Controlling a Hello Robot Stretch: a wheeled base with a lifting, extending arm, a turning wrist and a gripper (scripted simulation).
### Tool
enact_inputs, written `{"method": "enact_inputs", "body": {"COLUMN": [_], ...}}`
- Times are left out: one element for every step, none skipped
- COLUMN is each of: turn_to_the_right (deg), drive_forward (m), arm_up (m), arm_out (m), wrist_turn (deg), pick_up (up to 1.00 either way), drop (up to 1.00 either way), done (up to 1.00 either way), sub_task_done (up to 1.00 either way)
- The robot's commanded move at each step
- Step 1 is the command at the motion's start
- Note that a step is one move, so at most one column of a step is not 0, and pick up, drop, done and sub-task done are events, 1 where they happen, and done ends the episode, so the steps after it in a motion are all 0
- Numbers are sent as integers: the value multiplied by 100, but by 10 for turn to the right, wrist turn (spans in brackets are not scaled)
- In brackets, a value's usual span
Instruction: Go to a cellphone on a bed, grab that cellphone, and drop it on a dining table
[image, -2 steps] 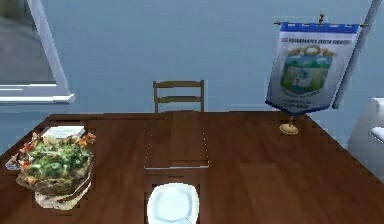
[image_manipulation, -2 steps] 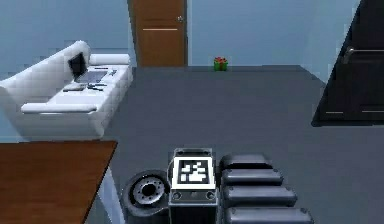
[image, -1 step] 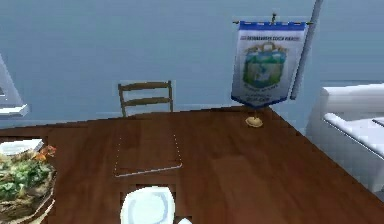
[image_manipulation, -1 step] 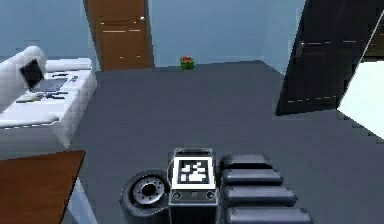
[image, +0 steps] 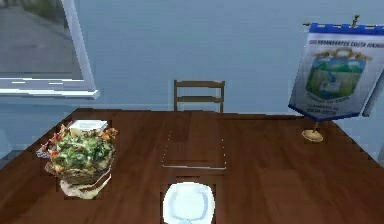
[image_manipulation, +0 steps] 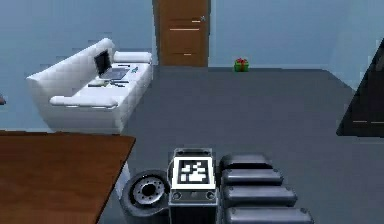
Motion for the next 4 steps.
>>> {"method": "enact_inputs", "body": {"turn_to_the_right": [60, -30, 450, 150], "drive_forward": [0, 0, 0, 0], "arm_up": [0, 0, 0, 0], "arm_out": [0, 0, 0, 0], "wrist_turn": [0, 0, 0, 0], "pick_up": [0, 0, 0, 0], "drop": [0, 0, 0, 0], "done": [0, 0, 0, 0], "sub_task_done": [0, 0, 0, 0]}}
